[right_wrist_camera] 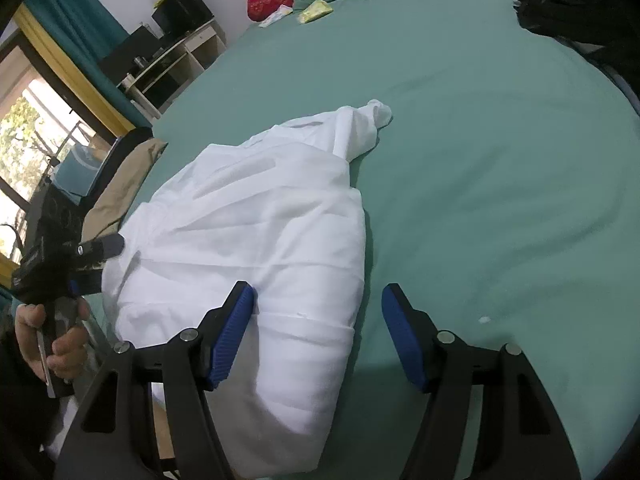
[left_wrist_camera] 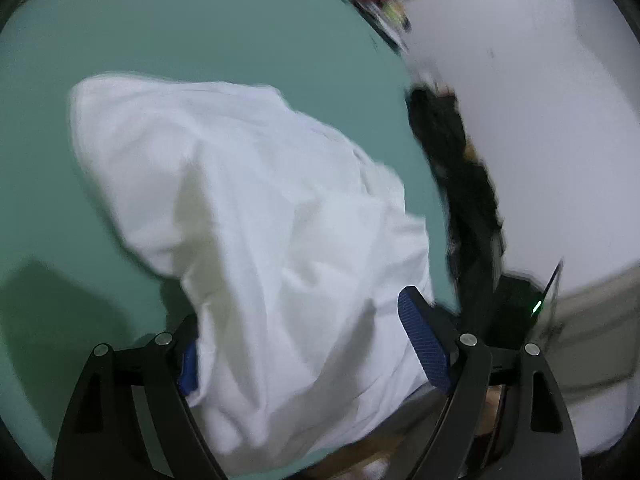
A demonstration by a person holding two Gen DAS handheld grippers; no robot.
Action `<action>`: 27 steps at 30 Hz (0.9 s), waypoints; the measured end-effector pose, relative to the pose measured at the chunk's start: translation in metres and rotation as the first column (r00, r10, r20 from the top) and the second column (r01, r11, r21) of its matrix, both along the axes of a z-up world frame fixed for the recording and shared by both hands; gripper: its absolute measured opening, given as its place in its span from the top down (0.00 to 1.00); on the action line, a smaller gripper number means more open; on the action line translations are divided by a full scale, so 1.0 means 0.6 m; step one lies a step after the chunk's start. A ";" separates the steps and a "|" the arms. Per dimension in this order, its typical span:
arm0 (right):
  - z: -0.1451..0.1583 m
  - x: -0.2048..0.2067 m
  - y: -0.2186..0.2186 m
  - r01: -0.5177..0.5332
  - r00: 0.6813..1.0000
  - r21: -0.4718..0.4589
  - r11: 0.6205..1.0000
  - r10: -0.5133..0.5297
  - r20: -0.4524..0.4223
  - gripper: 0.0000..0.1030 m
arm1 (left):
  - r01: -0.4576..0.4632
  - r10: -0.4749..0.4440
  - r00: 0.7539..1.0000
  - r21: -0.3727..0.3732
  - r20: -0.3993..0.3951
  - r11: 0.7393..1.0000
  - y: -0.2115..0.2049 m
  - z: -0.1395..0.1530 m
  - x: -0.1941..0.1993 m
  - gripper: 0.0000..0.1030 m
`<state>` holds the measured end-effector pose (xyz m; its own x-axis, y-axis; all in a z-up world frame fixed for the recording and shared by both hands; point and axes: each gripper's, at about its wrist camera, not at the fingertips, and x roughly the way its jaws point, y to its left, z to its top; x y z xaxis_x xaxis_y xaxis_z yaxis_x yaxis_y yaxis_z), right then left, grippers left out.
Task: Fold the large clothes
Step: 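Grasp the folded jacket with the right gripper and lift it off the bed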
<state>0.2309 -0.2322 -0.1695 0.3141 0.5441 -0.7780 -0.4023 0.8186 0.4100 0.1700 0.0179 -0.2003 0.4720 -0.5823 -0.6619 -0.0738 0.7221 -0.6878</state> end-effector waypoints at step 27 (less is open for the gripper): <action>-0.022 -0.004 0.037 -0.006 0.995 0.193 0.981 0.026 -0.100 0.64 | 0.090 -0.119 0.991 0.332 0.067 0.939 -0.094 0.003 -0.015 0.63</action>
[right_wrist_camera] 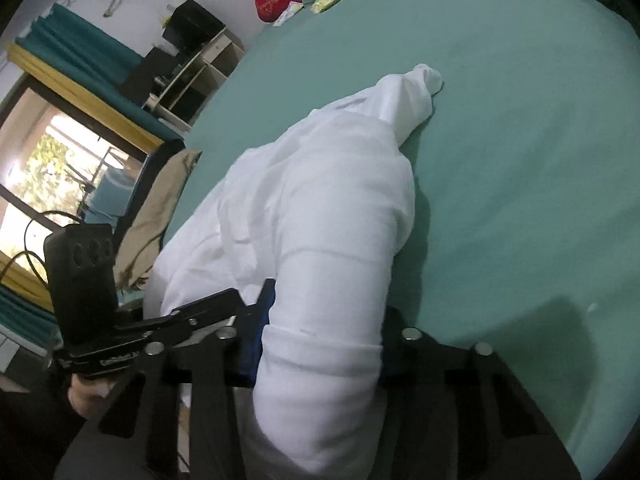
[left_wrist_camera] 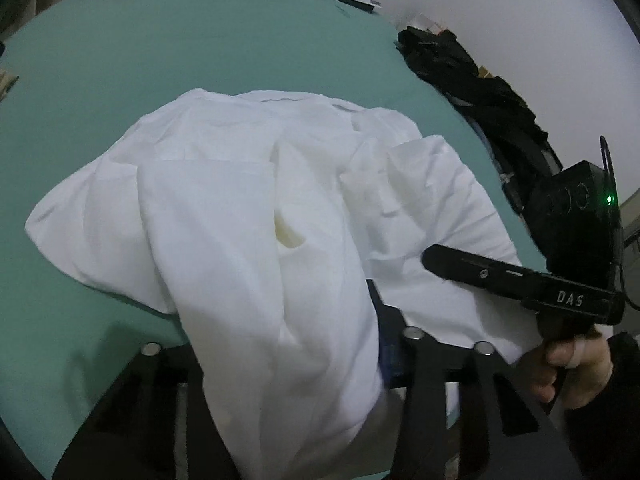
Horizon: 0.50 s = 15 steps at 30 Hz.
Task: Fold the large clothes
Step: 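Grasp the folded jacket with the right gripper and lift it off the bed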
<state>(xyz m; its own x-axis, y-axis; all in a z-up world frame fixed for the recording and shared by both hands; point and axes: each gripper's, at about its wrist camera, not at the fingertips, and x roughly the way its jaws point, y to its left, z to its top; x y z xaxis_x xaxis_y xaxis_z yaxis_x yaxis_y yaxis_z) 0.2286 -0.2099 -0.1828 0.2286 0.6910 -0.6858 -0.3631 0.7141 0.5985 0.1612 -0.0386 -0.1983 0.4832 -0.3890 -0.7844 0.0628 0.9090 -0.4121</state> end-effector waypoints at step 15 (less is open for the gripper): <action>0.104 -0.046 0.028 0.021 0.982 0.043 0.999 -0.029 0.189 0.78 | -0.032 0.029 0.992 0.017 0.121 0.999 0.004 0.095 -0.044 0.72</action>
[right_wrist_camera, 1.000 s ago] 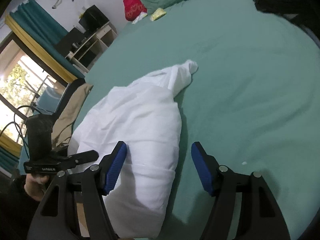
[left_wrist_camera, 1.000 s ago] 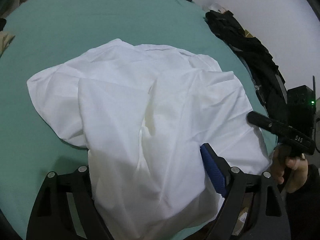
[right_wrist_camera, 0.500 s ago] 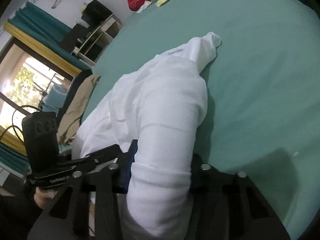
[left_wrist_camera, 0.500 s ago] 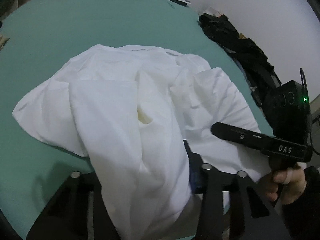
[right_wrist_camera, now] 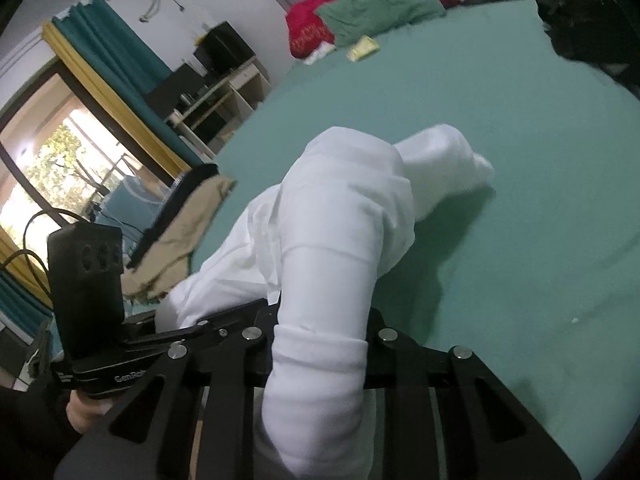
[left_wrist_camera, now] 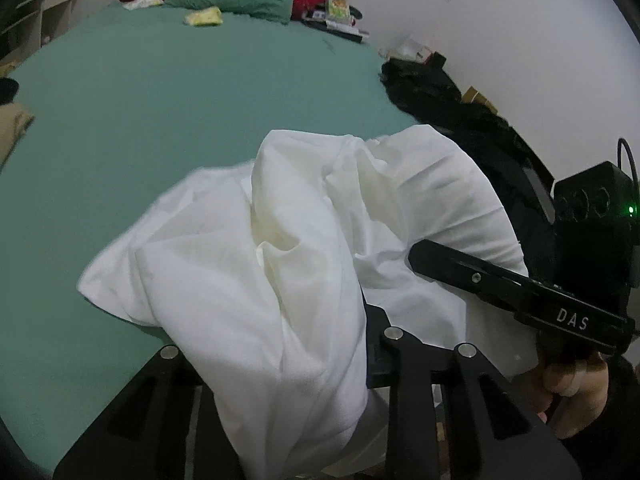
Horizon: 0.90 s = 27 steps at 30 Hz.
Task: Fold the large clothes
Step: 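Grasp the folded jacket with the right gripper and lift it off the bed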
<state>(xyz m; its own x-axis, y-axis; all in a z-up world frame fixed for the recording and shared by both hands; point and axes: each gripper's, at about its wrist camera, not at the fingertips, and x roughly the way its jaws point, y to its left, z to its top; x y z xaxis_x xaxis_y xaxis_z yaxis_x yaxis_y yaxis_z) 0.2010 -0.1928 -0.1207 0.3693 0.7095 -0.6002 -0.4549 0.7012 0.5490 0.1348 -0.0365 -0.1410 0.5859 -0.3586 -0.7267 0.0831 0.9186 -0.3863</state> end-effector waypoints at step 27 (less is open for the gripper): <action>0.075 0.238 0.380 -0.103 0.982 0.262 0.960 0.056 0.181 0.78 | -0.144 0.111 0.966 0.131 0.232 0.981 0.427 0.171 0.195 0.72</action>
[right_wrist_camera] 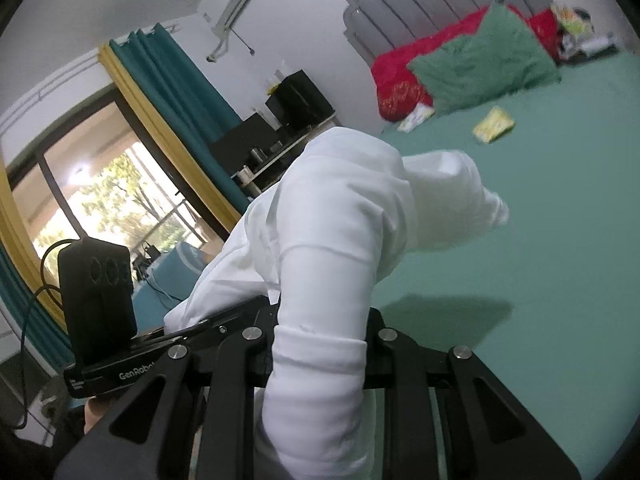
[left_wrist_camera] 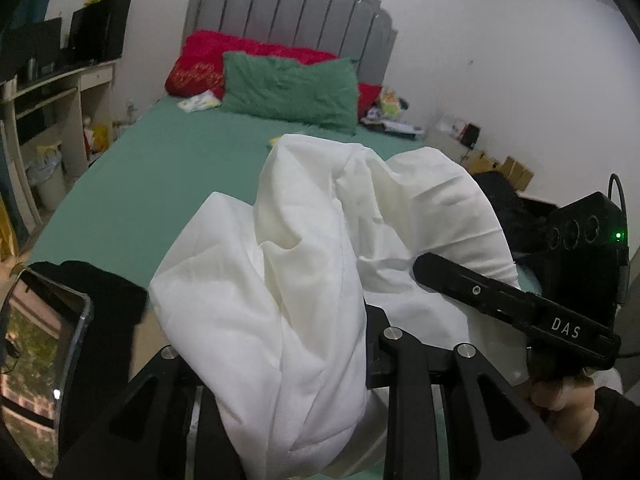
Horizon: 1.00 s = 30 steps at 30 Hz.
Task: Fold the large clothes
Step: 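Grasp the folded jacket with the right gripper and lift it off the bed, then lower the folded jacket onto the beige cloth and open the right gripper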
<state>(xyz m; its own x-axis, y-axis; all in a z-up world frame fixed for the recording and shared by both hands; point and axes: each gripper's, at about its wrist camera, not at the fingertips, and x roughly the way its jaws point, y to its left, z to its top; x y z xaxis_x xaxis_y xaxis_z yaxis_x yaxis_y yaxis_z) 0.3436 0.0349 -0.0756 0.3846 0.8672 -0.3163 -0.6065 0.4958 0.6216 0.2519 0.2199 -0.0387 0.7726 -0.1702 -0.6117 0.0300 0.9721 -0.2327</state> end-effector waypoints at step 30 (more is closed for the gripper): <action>-0.181 -0.078 -0.070 -0.023 0.958 -0.441 0.897 -0.106 -0.267 0.21 | -0.249 0.246 0.910 0.036 -0.334 0.968 0.045 -0.168 -0.126 0.58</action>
<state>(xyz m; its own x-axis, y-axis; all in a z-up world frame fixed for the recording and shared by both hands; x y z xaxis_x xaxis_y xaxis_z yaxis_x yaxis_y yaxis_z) 0.2970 -0.0072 -0.1840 0.2574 0.6014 -0.7563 -0.4144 0.7758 0.4759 0.1762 0.2468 -0.1398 0.5417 -0.0055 -0.8406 -0.2918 0.9366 -0.1941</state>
